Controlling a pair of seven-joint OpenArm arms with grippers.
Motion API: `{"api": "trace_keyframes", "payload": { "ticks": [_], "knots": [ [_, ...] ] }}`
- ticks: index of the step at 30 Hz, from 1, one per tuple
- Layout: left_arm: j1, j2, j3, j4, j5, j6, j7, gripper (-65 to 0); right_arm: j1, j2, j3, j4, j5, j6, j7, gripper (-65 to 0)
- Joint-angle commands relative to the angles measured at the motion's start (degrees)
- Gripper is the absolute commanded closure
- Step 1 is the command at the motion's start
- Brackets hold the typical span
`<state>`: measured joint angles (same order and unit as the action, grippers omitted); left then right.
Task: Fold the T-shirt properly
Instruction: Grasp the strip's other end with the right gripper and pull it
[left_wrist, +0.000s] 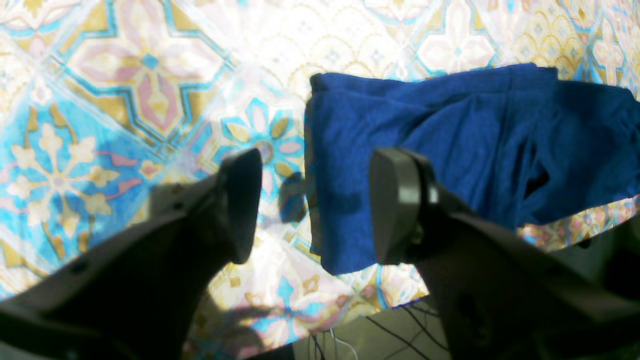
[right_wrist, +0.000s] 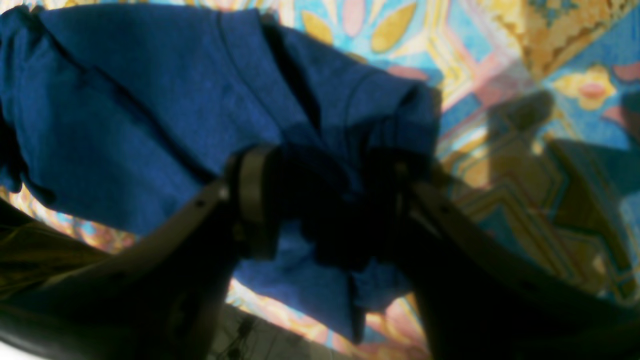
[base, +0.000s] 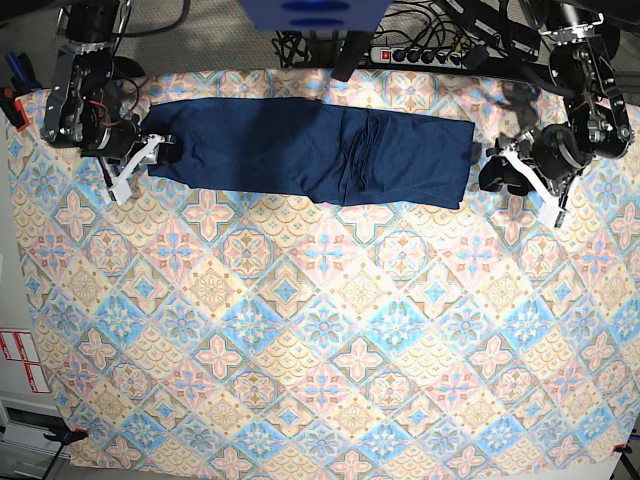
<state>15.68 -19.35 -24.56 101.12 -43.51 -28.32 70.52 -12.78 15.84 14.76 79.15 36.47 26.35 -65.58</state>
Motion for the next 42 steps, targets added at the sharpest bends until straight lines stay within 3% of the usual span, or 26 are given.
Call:
{"api": "trace_keyframes", "payload": {
  "ticks": [1, 6, 14, 18, 23, 30, 34, 42],
  "knots": [
    [-0.69, -0.82, -0.28, 0.81, -0.67, -0.04, -0.85, -32.5, -0.37, 0.38, 0.05, 0.36, -1.87, -0.99, -2.68, -27.2],
    [-0.78, -0.73, -0.28, 0.81, -0.67, -0.04, -0.85, -32.5, -0.37, 0.38, -0.13, 0.27, 9.03, -0.99, -3.74, -27.1],
    [-0.78, -0.73, -0.28, 0.81, -0.76, -0.04, -0.85, -32.5, -0.37, 0.56, -4.87, 0.36, 15.27, -0.99, -3.74, -27.1],
    [-0.78, -0.73, -0.28, 0.81, -0.76, -0.04, -0.85, -32.5, -0.10, 0.47, -5.75, -0.08, 15.27, -0.99, -3.74, -26.3],
    [-0.78, -0.73, -0.28, 0.81, -0.85, -0.04, -0.85, -32.5, 0.07, 0.47, -5.49, -0.08, 15.09, -0.99, -3.12, -15.6],
    [-0.78, -0.73, -0.28, 0.81, -0.85, -0.12, -0.85, -32.5, 0.60, 3.11, -2.94, 1.15, 12.45, -1.16, -0.13, -25.1],
    [-0.78, -0.73, -0.28, 0.81, -1.02, -0.12, -0.85, -32.5, 0.95, 3.20, 1.46, 1.24, 7.80, -1.16, -0.13, -25.5],
    [-0.87, -0.73, -0.28, 0.81, -0.93, -0.12, -0.85, -32.5, 0.42, 3.55, 3.92, 5.28, 7.71, -1.16, -2.59, -28.1]
  ]
}}
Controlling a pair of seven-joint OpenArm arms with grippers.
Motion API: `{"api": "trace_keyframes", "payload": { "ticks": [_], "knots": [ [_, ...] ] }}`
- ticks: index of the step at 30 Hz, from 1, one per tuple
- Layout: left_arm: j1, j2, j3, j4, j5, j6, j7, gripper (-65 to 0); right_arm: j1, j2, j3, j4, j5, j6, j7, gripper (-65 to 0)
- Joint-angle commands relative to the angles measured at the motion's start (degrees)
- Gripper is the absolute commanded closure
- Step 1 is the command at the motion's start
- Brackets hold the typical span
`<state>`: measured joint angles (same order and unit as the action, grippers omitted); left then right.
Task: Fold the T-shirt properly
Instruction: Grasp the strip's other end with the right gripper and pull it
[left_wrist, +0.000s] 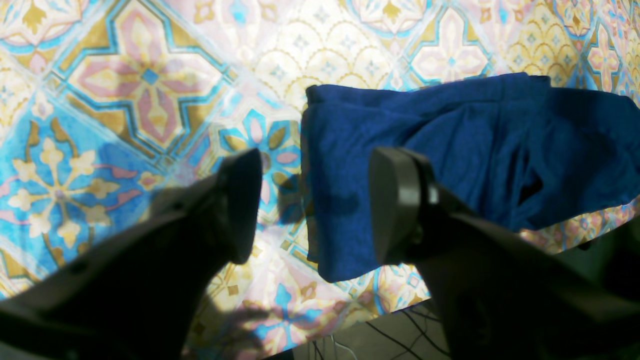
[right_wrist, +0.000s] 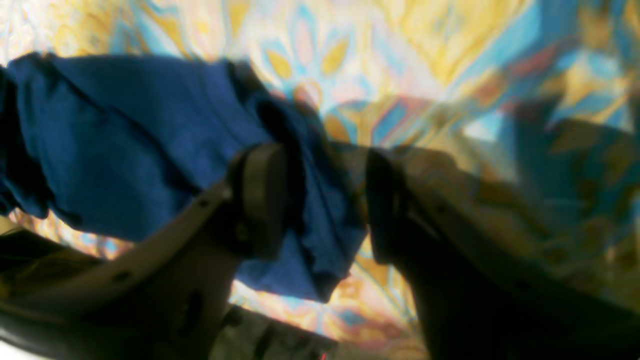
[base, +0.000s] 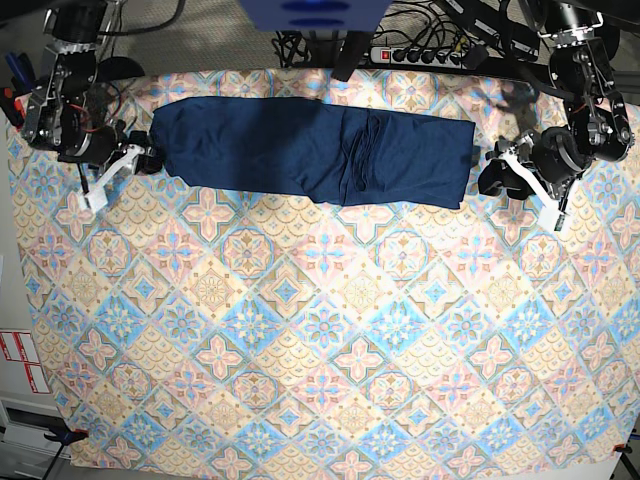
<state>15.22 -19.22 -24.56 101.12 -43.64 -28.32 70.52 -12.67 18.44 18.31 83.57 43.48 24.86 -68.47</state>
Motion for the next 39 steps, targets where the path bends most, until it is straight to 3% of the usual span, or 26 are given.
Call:
{"api": "trace_keyframes", "payload": {
  "ticks": [1, 7, 14, 24, 39],
  "knots": [
    [-0.41, -0.86, -0.28, 0.81, -0.80, -0.12, -0.85, -32.5, 0.31, 1.04, 0.38, 1.22, 0.78, 0.32, -0.68, -29.8],
    [-0.41, -0.86, -0.28, 0.81, -0.89, -0.12, -0.85, -32.5, 0.31, 1.04, -0.06, 0.96, 0.87, 0.32, -1.99, -37.8],
    [-0.41, -0.86, -0.28, 0.81, -0.89, -0.21, -0.85, -32.5, 0.31, 0.86, -0.94, 0.69, 0.96, 0.50, -2.08, -42.2],
    [-0.41, -0.86, -0.28, 0.81, -0.98, -0.21, -0.85, -32.5, 0.58, 0.60, -9.12, 0.69, 0.96, 0.59, -1.38, -43.0],
    [-0.32, -0.86, -0.28, 0.81, -0.89, -0.30, -0.85, -27.1, 0.84, 2.09, -9.21, -1.59, 0.60, 0.59, 1.52, -43.1]
  ]
}}
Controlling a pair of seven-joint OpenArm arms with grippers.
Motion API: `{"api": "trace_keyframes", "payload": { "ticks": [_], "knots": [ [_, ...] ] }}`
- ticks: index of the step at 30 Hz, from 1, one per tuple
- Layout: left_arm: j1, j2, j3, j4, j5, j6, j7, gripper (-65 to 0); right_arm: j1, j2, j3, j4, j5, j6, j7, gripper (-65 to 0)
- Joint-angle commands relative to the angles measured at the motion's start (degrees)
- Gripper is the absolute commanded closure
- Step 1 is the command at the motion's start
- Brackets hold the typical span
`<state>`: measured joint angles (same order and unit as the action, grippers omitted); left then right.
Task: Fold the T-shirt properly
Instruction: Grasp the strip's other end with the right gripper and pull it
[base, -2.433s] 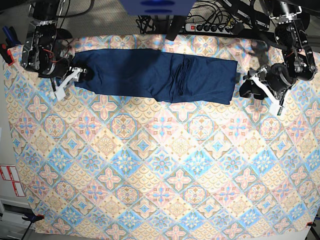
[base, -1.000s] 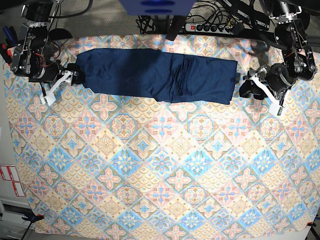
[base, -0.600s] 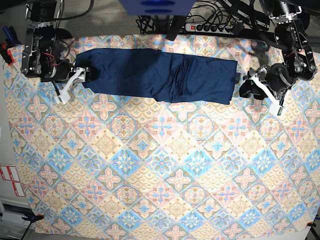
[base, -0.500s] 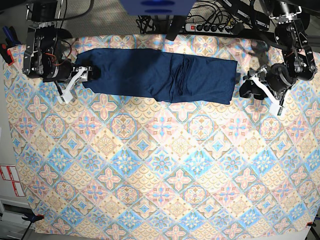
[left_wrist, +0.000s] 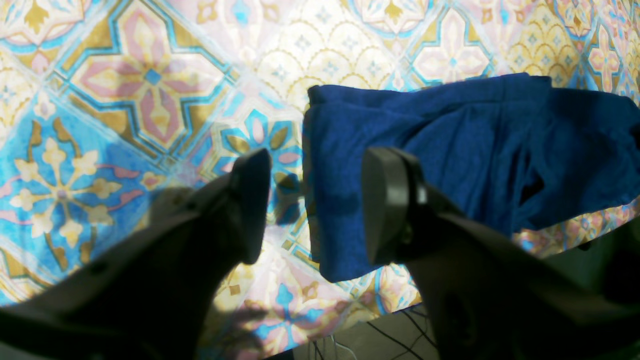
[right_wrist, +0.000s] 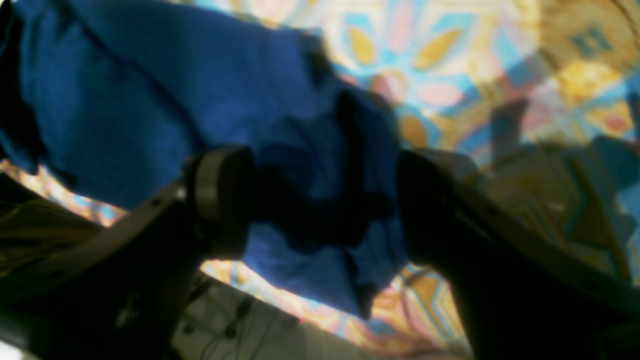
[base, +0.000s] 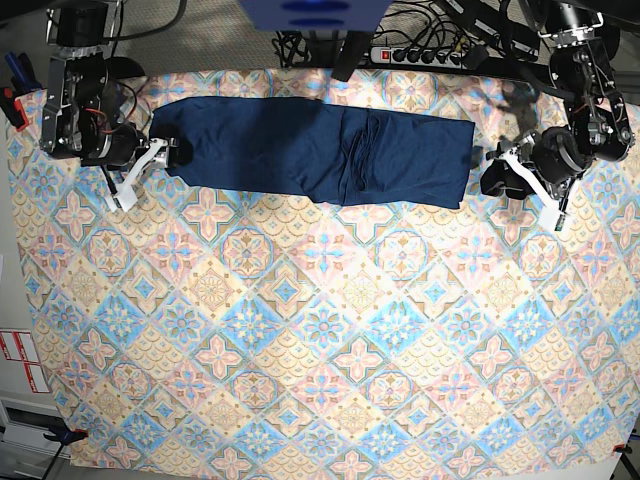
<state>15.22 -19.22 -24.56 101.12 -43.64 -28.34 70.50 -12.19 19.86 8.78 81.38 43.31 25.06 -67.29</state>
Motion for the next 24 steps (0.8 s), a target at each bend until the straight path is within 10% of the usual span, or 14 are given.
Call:
{"api": "trace_keyframes", "payload": {
  "ticks": [1, 24],
  "knots": [
    [-0.32, -0.86, -0.28, 0.81, -0.89, -0.28, -0.83, -27.0, 0.36, 0.67, 0.32, -0.02, 0.69, 0.39, 0.34, -43.1],
    [-0.41, -0.86, -0.28, 0.81, -0.89, -0.28, -0.83, -27.2, -1.75, -0.21, -7.59, -0.55, 5.79, 0.39, 1.66, -42.3]
  ]
}}
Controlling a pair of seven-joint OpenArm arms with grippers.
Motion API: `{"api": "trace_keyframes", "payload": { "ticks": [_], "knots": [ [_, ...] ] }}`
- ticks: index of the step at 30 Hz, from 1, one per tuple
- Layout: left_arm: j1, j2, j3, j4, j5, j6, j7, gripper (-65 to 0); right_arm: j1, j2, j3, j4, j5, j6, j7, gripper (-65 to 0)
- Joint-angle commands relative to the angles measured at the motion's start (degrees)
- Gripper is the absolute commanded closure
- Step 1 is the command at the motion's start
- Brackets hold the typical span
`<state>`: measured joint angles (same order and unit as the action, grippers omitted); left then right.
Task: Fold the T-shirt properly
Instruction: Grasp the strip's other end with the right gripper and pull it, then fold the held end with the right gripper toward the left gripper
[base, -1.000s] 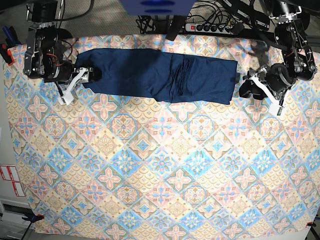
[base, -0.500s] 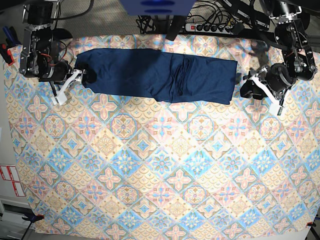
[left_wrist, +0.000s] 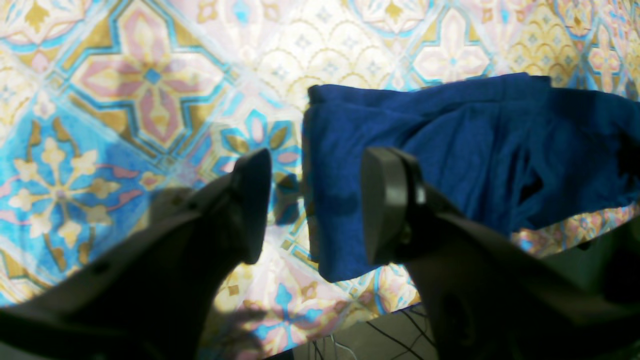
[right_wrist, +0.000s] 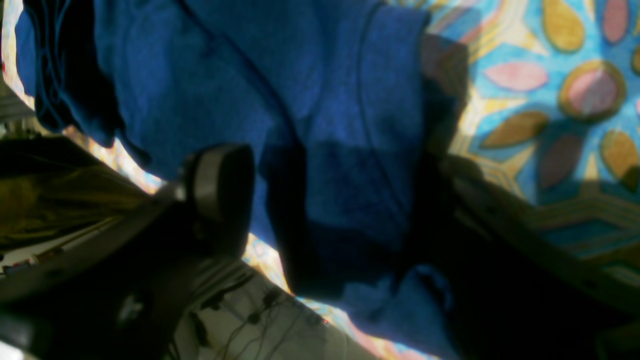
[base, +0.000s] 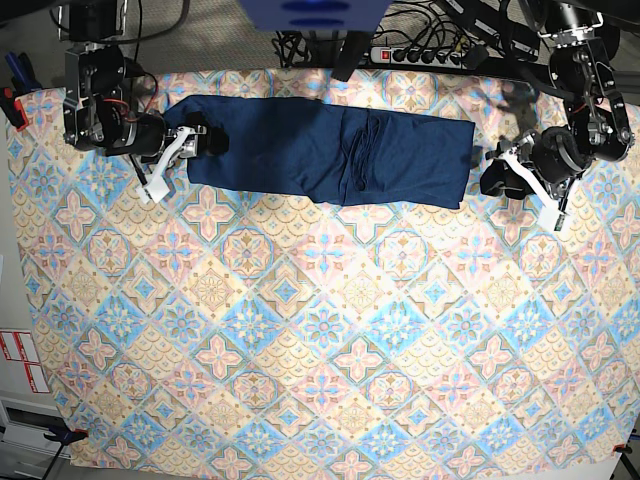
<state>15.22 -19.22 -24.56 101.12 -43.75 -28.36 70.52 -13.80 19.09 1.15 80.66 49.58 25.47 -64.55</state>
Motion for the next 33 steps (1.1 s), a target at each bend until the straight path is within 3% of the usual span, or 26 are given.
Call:
{"api": "trace_keyframes", "payload": {
  "ticks": [1, 3, 8, 10, 19, 27, 33],
  "knots": [
    [-0.41, -0.86, -0.28, 0.81, -0.87, -0.26, -0.85, -27.2, 0.13, 0.56, 0.04, 0.00, -0.57, -0.02, -1.07, -40.9],
    [-0.41, -0.86, -0.28, 0.81, -0.87, -0.26, -0.85, -27.2, 0.31, 0.56, 0.30, -0.09, -0.57, -0.02, -0.98, -34.7],
    [-0.41, -0.86, -0.28, 0.81, -0.87, -0.26, -0.85, -27.2, 1.28, 0.47, 3.29, -0.09, -0.66, -0.02, -0.10, -7.4],
    [-0.41, -0.86, -0.28, 0.81, -0.87, -0.26, -0.85, -27.2, 1.54, 0.47, 5.14, -0.09, -0.66, -0.02, 0.07, -2.5],
    [-0.41, -0.86, -0.28, 0.81, -0.96, -0.26, -0.94, -27.2, 7.08, 0.47, 9.97, -0.62, -0.66, -0.02, 0.33, -2.3],
    [-0.15, -0.86, -0.45, 0.90, -1.04, -0.26, -3.22, -27.2, 13.23, 0.47, 9.89, -7.65, -0.66, -0.02, 0.42, -2.3],
    [-0.06, -0.86, -0.54, 0.90, -1.04, -0.17, -3.22, -27.2, 12.70, 0.47, 8.65, -6.07, -0.48, -0.02, -0.37, -2.3]
  ]
}}
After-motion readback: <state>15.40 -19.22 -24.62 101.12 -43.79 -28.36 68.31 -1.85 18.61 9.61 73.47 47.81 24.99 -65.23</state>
